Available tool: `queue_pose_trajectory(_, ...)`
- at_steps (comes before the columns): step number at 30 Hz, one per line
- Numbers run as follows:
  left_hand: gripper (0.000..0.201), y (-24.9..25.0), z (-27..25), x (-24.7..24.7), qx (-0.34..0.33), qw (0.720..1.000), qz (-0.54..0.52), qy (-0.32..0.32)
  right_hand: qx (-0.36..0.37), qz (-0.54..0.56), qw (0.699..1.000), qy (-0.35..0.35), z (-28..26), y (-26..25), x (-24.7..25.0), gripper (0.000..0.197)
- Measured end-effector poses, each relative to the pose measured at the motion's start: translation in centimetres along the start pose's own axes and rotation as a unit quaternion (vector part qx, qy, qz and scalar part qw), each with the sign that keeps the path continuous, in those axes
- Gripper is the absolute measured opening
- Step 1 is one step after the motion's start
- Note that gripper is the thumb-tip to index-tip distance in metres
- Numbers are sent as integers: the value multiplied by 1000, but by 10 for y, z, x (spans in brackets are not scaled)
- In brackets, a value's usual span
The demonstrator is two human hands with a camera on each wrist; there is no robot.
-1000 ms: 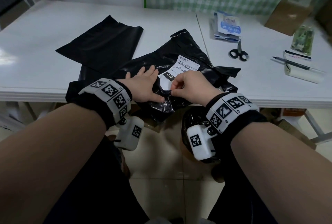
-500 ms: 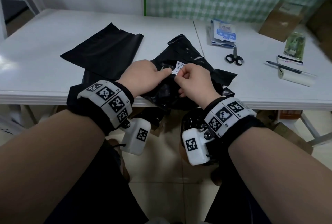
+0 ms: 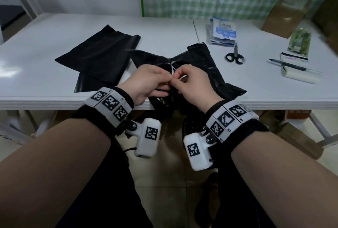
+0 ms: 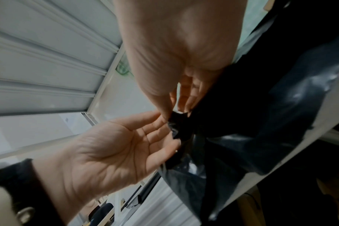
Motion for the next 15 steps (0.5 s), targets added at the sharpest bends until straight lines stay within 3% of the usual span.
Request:
queue_pose_trajectory(7, 13, 7, 21, -13, -51, 997, -62, 14, -20, 118, 993, -6, 15, 13, 20, 21)
queue_pose_trajectory(15, 11, 4, 41, -3, -60, 991, -118, 36, -49, 236, 970, -7, 37, 22, 8, 13)
Point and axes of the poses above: each hand's wrist, its own z-axis towards the middle knuckle, its own x-axis out of the back of the hand, y = z × x, the point moved 1 cm from there along z, towards the middle knuckle, and after that the axes turned 2 degrees about -z, right-handed, at the moved point
